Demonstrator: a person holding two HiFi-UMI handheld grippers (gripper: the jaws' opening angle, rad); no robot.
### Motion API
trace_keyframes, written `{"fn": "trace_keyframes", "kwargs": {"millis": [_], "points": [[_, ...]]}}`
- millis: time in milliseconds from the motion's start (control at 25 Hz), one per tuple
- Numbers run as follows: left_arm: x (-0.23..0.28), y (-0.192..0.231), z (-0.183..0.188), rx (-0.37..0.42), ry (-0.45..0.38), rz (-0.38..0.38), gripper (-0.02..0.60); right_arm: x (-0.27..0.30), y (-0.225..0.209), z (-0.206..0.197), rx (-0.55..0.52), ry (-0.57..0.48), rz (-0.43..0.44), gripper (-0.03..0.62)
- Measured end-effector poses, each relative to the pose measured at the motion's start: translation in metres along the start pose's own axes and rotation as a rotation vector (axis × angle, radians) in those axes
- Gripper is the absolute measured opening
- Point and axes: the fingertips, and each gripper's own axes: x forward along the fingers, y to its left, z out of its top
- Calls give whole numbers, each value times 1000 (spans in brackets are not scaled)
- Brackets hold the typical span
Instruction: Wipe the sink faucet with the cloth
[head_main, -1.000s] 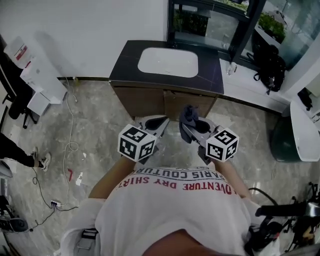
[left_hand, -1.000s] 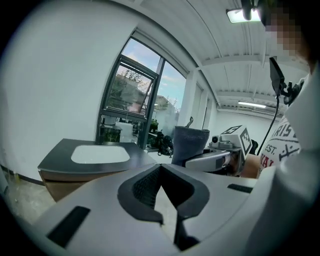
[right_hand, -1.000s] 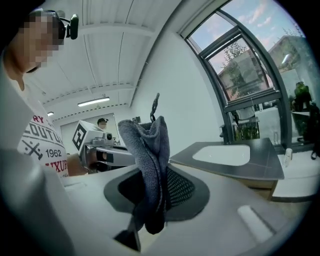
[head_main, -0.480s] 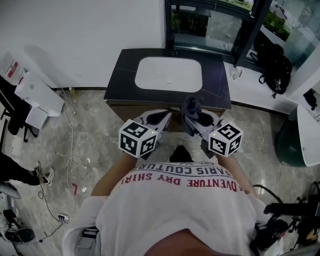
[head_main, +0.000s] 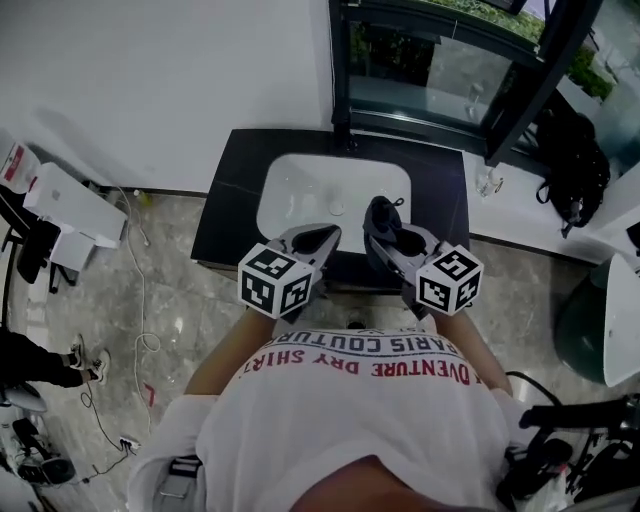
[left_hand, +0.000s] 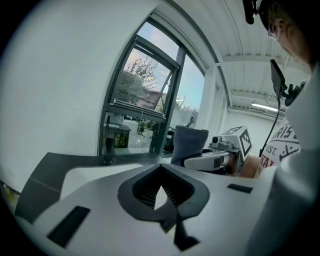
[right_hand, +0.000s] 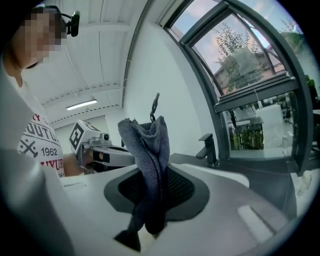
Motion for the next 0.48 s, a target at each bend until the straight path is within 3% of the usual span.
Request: {"fn": "trace_keyframes", "kwargs": {"millis": [240, 480], "points": [[73, 57, 59, -10, -13, 28, 1, 36, -93, 50, -6, -5, 11, 80], [98, 97, 65, -50, 30, 19, 2, 74, -125, 61, 31, 10, 30, 80]]}}
